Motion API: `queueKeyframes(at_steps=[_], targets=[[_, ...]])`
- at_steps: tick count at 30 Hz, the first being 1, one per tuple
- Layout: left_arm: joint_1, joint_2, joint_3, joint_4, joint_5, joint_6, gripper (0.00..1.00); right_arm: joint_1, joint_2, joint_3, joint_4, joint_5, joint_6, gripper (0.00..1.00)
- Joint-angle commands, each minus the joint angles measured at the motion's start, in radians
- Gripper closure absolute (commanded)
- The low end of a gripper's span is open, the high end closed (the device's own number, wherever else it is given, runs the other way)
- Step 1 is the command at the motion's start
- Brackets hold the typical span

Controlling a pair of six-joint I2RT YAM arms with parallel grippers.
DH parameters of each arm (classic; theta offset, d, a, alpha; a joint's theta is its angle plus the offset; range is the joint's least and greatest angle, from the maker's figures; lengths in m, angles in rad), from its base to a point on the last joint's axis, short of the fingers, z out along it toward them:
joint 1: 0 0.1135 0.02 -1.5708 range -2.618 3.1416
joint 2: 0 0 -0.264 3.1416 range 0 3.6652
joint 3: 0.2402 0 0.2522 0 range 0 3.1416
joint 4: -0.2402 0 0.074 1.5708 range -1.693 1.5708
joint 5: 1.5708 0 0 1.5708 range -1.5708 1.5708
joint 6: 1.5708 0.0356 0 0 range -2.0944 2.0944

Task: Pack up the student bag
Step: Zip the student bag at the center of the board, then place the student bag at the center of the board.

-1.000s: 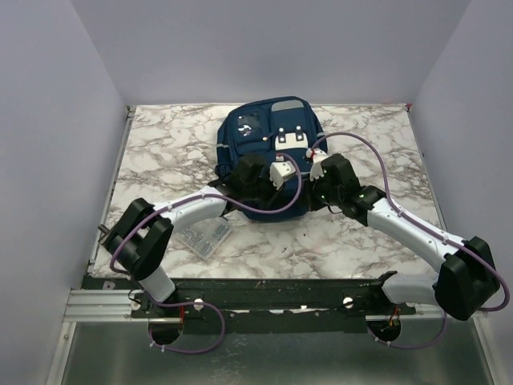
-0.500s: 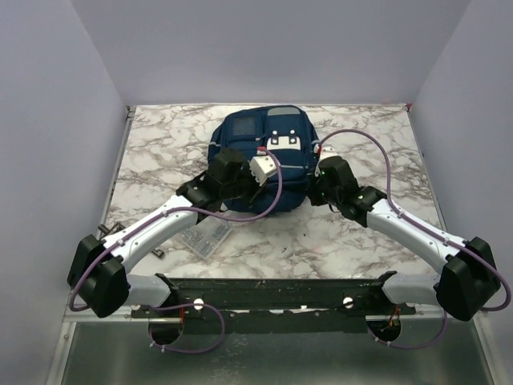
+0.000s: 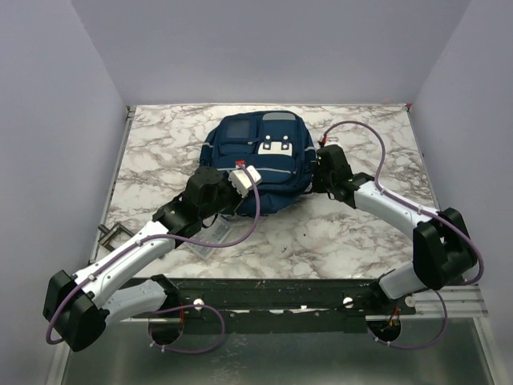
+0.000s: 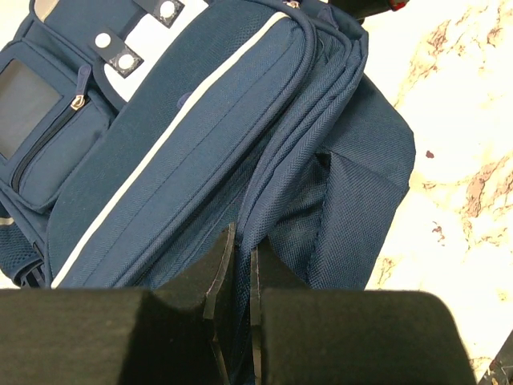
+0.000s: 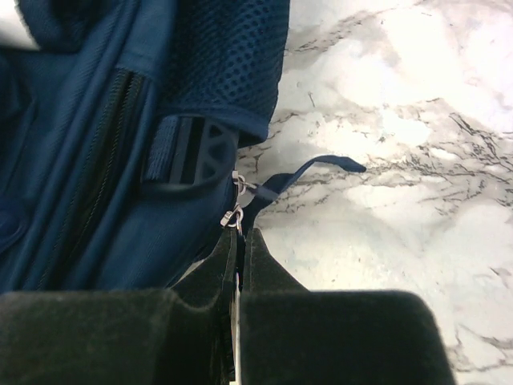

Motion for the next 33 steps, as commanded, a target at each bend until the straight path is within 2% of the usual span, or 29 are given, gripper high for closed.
queueKeyframes(at_steps=[1,4,8,9,12,13,18,19,21,23,25,29,33], targets=[[0.030,-0.065,-0.002,0.151,-0.102,-0.014,1.00,-0.094,0.067,0.021,0.079,0.014,-0.015,1.00],[0.030,-0.038,0.001,0.156,-0.062,-0.039,1.00,-0.113,0.115,0.033,0.115,-0.016,-0.022,1.00],[0.033,0.036,0.062,0.146,0.011,-0.089,1.00,-0.131,0.145,0.125,-0.049,-0.006,0.001,1.00],[0.033,0.069,0.089,0.131,0.026,-0.127,1.00,-0.132,0.129,0.134,-0.090,0.001,0.007,0.96],[0.033,0.203,0.197,0.115,0.109,-0.248,1.00,-0.135,0.047,0.149,-0.176,0.025,0.020,0.66],[0.032,0.248,0.231,0.115,0.138,-0.296,1.00,-0.135,0.013,0.151,-0.203,0.032,0.023,0.60],[0.031,0.531,0.456,0.107,0.383,-0.541,1.00,-0.143,-0.132,0.175,-0.295,0.041,0.010,0.49],[0.031,0.582,0.502,0.095,0.410,-0.596,0.97,-0.144,-0.163,0.184,-0.311,0.038,0.006,0.48],[0.031,0.642,0.567,0.046,0.417,-0.658,0.82,-0.146,-0.230,0.208,-0.341,0.024,0.004,0.44],[0.031,0.644,0.581,0.013,0.402,-0.661,0.62,-0.145,-0.306,0.232,-0.355,-0.004,0.010,0.42],[0.033,0.601,0.565,-0.013,0.393,-0.628,0.51,-0.145,-0.385,0.250,-0.361,-0.023,0.018,0.39],[0.035,0.468,0.571,-0.162,0.381,-0.506,0.43,-0.145,-0.508,0.267,-0.362,-0.064,0.037,0.30],[0.038,0.262,0.554,-0.262,0.266,-0.406,0.38,-0.145,-0.586,0.302,-0.393,-0.117,0.062,0.22]])
